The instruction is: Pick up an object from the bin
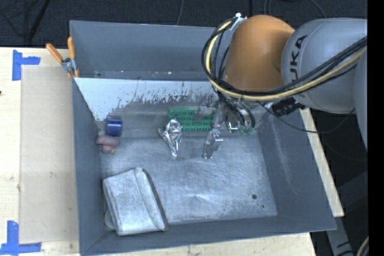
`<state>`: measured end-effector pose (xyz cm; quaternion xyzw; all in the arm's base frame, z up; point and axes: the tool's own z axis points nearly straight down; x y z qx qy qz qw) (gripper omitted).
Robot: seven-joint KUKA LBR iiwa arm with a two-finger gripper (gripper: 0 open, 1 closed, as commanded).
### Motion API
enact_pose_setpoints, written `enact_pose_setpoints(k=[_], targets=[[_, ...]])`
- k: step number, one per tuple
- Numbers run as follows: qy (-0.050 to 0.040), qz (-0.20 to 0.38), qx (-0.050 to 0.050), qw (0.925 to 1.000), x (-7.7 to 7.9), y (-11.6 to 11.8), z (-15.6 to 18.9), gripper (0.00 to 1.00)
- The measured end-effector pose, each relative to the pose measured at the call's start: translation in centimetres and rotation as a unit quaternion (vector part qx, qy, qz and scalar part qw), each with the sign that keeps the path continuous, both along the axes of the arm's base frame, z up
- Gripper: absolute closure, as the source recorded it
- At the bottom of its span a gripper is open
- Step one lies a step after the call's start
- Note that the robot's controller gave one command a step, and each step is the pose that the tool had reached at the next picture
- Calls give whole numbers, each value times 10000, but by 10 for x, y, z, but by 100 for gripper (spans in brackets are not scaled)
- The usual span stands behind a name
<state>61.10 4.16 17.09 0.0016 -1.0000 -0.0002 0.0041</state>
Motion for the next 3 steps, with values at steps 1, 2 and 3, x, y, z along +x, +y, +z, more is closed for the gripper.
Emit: enact_pose_setpoints(k=[1, 2, 3], targets=[[-35, -1374, -4, 9905, 7, -5, -88, 0], [-60, -1715, 8, 9852, 12, 36, -41, 0], [-28, -1851, -16, 9827, 8, 39, -88, 0]])
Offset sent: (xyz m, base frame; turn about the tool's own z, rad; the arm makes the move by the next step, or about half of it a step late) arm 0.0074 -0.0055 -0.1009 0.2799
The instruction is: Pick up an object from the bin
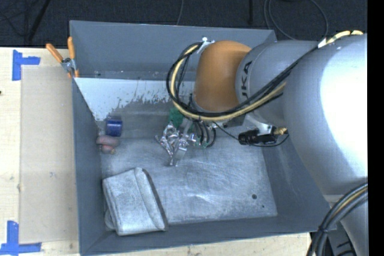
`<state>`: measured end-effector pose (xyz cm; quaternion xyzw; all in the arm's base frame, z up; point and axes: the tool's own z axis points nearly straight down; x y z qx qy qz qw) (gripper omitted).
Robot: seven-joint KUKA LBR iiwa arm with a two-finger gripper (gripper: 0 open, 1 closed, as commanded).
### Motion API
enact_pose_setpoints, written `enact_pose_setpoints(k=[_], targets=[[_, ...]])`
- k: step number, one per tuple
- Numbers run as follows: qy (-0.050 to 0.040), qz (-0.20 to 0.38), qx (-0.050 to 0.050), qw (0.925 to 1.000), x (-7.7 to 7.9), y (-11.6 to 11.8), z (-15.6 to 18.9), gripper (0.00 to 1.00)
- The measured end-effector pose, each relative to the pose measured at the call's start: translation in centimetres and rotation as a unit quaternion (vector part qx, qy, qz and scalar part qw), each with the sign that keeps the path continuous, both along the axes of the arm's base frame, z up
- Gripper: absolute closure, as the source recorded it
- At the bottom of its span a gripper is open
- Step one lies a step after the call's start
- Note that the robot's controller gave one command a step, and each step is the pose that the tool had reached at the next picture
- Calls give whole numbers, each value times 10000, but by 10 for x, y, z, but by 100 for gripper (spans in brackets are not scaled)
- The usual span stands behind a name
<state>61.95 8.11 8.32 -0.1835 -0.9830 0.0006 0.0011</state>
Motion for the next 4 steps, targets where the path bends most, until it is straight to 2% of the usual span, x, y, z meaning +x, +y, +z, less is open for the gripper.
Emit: enact_pose_setpoints(k=[1, 2, 3, 4], targets=[[15, -644, -44, 9979, 1, 13, -6, 0], [0, -171, -3, 9999, 3, 1, -8, 0], [-59, -166, 7, 9998, 5, 2, -7, 100], [-61, 1180, 4, 9930, 4, -5, 207, 100]])
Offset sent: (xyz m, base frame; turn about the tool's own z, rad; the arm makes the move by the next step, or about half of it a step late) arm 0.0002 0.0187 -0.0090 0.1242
